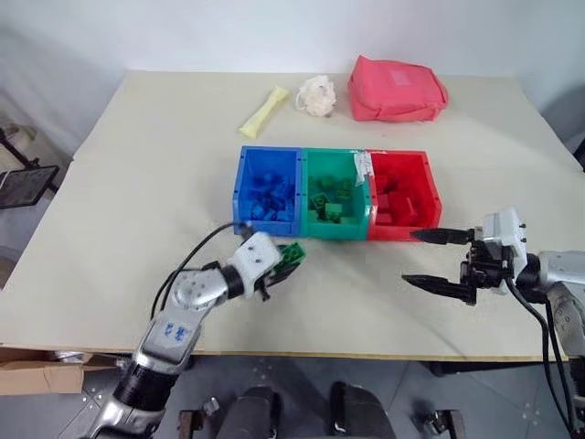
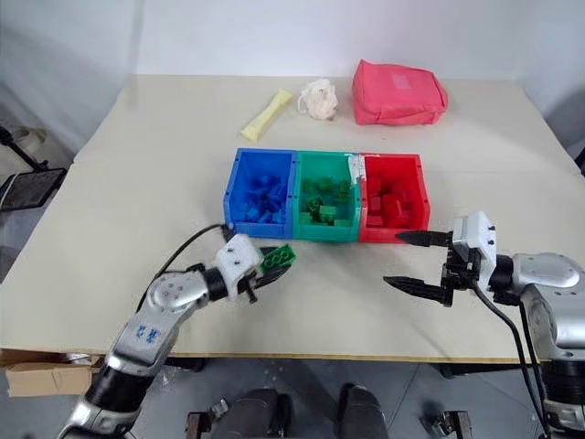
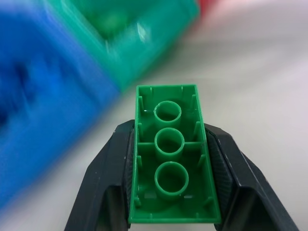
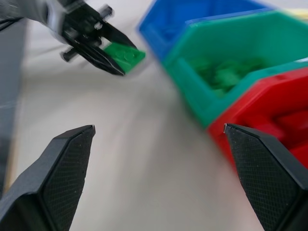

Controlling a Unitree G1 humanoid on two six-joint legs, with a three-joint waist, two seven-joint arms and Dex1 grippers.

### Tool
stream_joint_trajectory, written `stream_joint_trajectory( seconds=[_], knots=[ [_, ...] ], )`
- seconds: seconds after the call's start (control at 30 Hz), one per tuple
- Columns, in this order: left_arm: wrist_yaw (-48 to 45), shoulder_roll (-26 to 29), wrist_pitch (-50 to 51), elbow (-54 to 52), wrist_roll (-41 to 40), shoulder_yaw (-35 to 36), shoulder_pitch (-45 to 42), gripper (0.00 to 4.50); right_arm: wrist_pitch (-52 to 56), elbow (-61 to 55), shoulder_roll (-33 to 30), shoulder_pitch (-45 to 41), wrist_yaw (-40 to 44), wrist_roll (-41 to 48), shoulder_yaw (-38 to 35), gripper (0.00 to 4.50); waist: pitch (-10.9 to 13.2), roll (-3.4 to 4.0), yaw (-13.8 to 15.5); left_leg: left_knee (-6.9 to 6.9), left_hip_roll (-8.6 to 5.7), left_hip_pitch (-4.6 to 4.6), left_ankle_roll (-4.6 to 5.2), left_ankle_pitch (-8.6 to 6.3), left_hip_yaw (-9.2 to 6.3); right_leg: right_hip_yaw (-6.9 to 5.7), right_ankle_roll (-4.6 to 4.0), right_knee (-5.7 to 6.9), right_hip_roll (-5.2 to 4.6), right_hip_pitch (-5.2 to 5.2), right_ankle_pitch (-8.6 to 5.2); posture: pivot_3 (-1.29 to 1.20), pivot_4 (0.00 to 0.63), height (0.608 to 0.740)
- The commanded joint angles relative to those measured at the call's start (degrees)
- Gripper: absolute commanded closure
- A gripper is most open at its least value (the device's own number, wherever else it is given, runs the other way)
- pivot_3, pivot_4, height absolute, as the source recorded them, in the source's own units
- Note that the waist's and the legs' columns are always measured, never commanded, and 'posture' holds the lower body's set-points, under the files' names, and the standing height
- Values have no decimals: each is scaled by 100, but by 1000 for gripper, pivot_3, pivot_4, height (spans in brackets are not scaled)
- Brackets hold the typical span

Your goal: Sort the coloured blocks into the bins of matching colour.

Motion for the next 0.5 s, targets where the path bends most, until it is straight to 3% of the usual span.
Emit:
stream_joint_trajectory(
  seconds=[0.03, 0.2, 0.4, 0.5],
  knots=[
    [2, -210, -35, 34, -74, -55, -515, 2977, 75, -467, 76, 184, -472, 139, -330, 0, -1, 2, 6, -1, -2, 1, 0, 0, 4, -1, 1, 1, 0, -1, 1, 0, 150, 740],
    [-4, -521, -219, 743, -10, -84, -1274, 2977, 195, -995, 220, 488, -1043, 284, -578, 0, -1, 2, 9, -10, 1, 2, 1, 1, 16, -16, 2, 3, 10, -6, 1, 0, 150, 740],
    [281, -1176, -1476, 3427, 313, -132, -2845, 2977, 348, -1663, 482, 837, -1923, 207, -762, 0, 1, -3, 89, -5, -10, 0, 13, 10, 22, -15, 10, 1, 6, -4, 5, 0, 150, 740],
    [283, -1283, -1654, 4245, 365, -75, -3281, 2018, 366, -1857, 513, 948, -2093, 257, -777, 0, 1, -4, 74, -12, -14, -1, 15, 10, 31, -11, 18, -6, 5, -7, 10, 0, 150, 740]
  ],
)
